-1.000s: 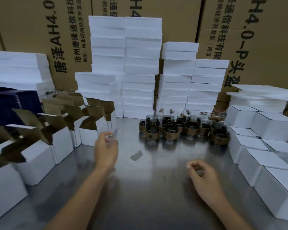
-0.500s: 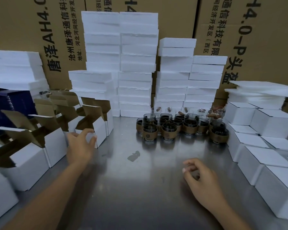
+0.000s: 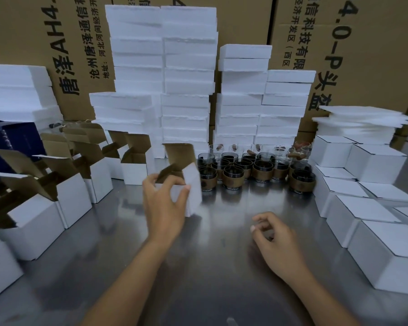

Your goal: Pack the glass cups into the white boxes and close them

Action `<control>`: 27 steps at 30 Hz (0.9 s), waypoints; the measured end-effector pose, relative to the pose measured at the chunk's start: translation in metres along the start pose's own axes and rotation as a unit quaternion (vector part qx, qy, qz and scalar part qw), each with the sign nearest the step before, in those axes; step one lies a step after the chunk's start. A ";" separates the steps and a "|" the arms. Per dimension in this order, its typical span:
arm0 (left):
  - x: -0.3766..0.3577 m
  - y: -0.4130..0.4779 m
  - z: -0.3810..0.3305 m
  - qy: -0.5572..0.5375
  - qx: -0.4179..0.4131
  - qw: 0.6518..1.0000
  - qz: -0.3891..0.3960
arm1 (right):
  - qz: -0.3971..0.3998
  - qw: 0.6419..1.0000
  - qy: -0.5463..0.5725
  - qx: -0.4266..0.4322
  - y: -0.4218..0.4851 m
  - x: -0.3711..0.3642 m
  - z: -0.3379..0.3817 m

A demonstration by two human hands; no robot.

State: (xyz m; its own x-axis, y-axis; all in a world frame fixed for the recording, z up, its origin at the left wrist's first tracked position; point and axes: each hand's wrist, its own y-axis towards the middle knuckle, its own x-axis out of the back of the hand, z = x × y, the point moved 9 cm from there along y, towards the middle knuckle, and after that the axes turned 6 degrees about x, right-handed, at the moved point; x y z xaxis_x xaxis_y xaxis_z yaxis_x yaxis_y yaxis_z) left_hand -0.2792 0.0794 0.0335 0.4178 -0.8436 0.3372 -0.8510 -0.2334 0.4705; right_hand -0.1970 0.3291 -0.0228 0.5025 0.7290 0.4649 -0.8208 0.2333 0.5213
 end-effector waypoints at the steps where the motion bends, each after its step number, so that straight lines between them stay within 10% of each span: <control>1: -0.010 -0.011 -0.011 -0.009 -0.010 1.000 0.012 | -0.002 1.000 0.005 -0.001 0.000 0.001 0.000; 10: -0.048 -0.065 -0.046 0.054 -0.139 0.988 0.044 | 0.023 0.998 0.048 0.017 0.000 -0.008 0.004; 27: -0.058 -0.059 -0.037 0.056 -0.139 0.986 0.072 | 0.037 0.992 0.123 -0.011 0.035 -0.018 -0.002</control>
State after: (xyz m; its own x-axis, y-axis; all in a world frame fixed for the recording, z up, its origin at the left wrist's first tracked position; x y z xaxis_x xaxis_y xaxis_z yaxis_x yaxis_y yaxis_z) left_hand -0.2409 0.1599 0.0163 0.3443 -0.7966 0.4969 -0.7909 0.0390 0.6107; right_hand -0.2353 0.3260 -0.0144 0.3608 0.8790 0.3117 -0.8605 0.1848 0.4748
